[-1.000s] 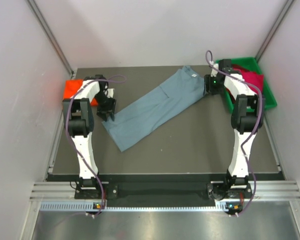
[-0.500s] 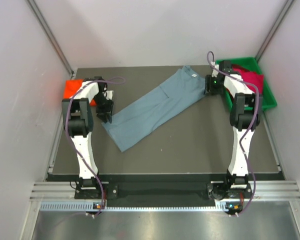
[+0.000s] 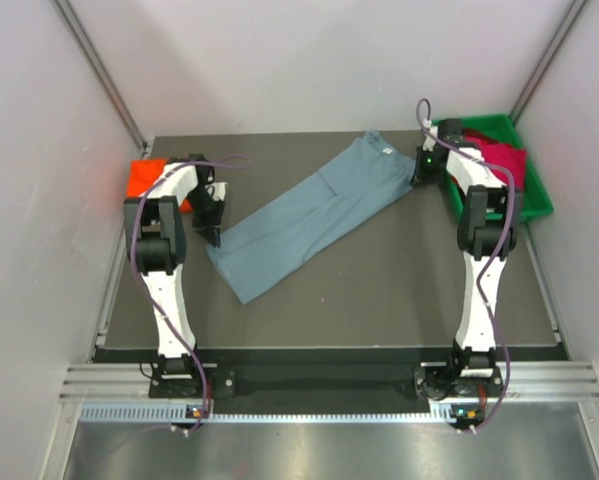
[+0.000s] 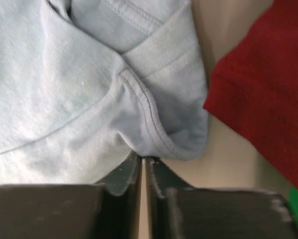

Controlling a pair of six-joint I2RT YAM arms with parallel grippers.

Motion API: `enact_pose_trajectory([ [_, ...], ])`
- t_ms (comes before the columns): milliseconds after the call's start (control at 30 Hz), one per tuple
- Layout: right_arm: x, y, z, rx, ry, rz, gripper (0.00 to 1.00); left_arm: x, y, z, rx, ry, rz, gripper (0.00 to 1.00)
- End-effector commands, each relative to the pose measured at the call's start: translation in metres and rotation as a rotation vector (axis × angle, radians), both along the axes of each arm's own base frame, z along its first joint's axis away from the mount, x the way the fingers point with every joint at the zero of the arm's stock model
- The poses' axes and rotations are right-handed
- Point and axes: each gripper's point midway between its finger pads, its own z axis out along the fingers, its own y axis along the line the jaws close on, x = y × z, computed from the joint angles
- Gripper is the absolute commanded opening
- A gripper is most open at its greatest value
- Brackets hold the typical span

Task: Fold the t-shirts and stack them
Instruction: Fold the tshirt

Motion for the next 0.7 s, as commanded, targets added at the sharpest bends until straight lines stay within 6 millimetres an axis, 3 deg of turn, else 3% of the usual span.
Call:
enact_pose_trajectory([
  [0,0.025,-0.004,0.015,0.01,-0.085,-0.002,0.0,-0.01,0.003,0.01,0.009,0.009,-0.008,0.0],
  [100,0.034,-0.006,0.017,0.003,-0.106,-0.006,0.0,-0.02,0.0,0.016,-0.003,0.02,-0.004,0.0],
  [433,0.084,0.003,0.025,0.015,-0.23,-0.019,0.01,-0.101,-0.046,0.022,-0.119,0.179,-0.075,0.0],
  [667,0.108,0.008,0.029,0.006,-0.307,-0.004,0.01,-0.124,-0.081,0.024,-0.177,0.231,-0.156,0.0],
])
